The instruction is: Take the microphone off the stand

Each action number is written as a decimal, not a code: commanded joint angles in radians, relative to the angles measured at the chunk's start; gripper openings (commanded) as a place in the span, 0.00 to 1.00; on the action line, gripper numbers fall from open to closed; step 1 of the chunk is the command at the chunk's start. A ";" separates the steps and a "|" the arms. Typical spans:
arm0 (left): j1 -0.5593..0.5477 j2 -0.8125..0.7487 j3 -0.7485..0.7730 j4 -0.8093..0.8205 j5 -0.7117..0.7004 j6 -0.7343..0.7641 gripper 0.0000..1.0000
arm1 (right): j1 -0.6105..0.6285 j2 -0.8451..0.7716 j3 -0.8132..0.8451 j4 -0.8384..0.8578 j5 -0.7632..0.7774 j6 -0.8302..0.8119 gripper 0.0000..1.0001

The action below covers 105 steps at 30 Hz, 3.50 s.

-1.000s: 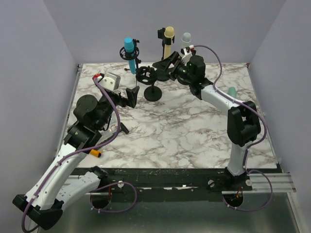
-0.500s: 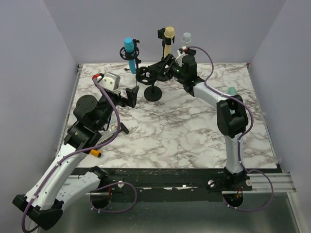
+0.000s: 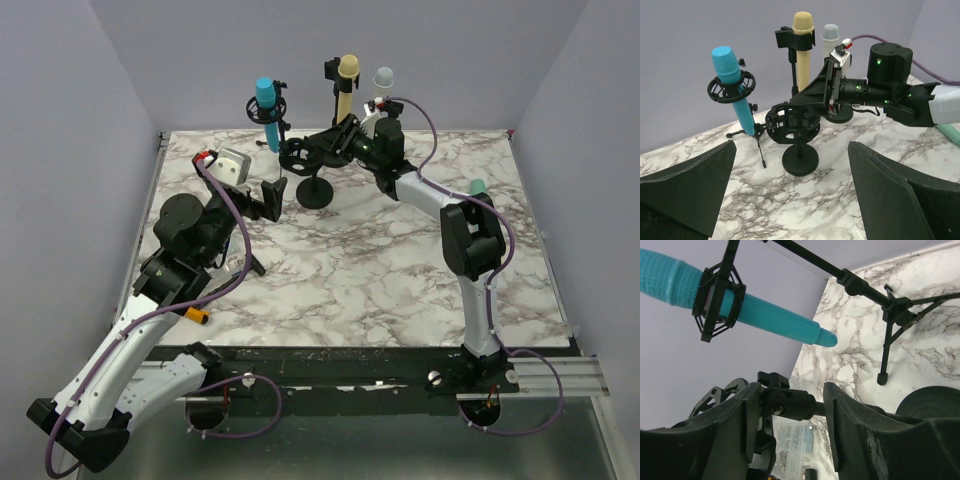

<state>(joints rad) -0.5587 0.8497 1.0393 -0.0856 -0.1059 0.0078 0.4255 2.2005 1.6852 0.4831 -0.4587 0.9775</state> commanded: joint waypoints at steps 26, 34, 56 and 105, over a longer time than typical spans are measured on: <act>-0.006 0.008 0.007 0.002 -0.013 0.006 0.98 | -0.068 0.047 0.036 -0.076 -0.134 0.118 0.86; -0.007 0.011 0.010 -0.001 -0.003 0.001 0.99 | -0.068 -0.102 -0.048 -0.115 -0.117 0.118 1.00; -0.007 0.012 0.018 -0.006 0.040 -0.040 0.99 | 0.026 -0.195 -0.493 0.372 -0.066 0.562 1.00; -0.007 0.006 0.018 -0.006 0.034 -0.034 0.99 | 0.086 -0.107 -0.517 0.662 -0.071 0.820 0.49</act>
<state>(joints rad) -0.5587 0.8623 1.0393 -0.0959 -0.0887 -0.0238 0.4976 2.1571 1.2221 1.0794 -0.4877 1.7840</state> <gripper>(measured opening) 0.981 0.640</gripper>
